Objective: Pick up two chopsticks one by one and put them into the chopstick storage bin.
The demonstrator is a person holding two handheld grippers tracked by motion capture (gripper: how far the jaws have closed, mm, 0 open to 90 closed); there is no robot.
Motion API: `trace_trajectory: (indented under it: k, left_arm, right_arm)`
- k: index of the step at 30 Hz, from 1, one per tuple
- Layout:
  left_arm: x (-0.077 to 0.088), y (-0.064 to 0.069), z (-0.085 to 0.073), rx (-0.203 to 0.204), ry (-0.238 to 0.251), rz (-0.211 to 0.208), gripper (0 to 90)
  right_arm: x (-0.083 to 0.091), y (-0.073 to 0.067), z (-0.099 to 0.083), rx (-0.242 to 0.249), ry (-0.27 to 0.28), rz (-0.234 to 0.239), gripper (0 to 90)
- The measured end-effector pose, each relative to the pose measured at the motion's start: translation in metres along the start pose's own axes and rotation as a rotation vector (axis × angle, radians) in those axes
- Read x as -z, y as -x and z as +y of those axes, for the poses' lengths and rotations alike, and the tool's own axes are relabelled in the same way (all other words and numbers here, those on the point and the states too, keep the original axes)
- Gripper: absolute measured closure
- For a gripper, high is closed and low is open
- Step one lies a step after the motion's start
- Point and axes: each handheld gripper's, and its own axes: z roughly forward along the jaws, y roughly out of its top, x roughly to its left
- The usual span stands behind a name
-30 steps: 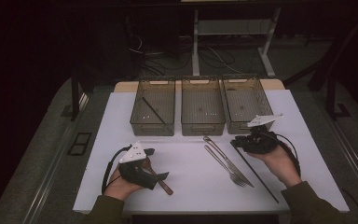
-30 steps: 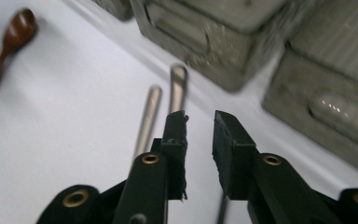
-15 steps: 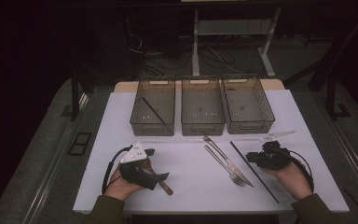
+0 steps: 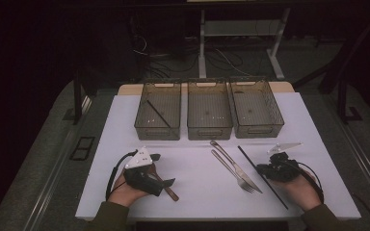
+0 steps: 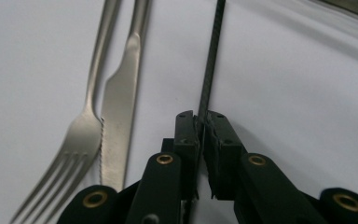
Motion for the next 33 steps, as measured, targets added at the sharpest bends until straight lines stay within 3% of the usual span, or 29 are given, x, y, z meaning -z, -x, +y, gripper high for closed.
trace_trajectory:
  k: [27,33]
  left_arm:
    - [-0.0009,0.0002,-0.0005,-0.003,-0.001,-0.004,0.0]
    - [-0.0012,-0.0002,-0.0006,-0.004,-0.002,-0.005,0.0]
  right_arm:
    - [-0.0020,0.0015,-0.0002,0.063,-0.018,-0.033,85.0]
    - [-0.0006,0.0065,-0.0002,0.041,-0.009,-0.017,85.1]
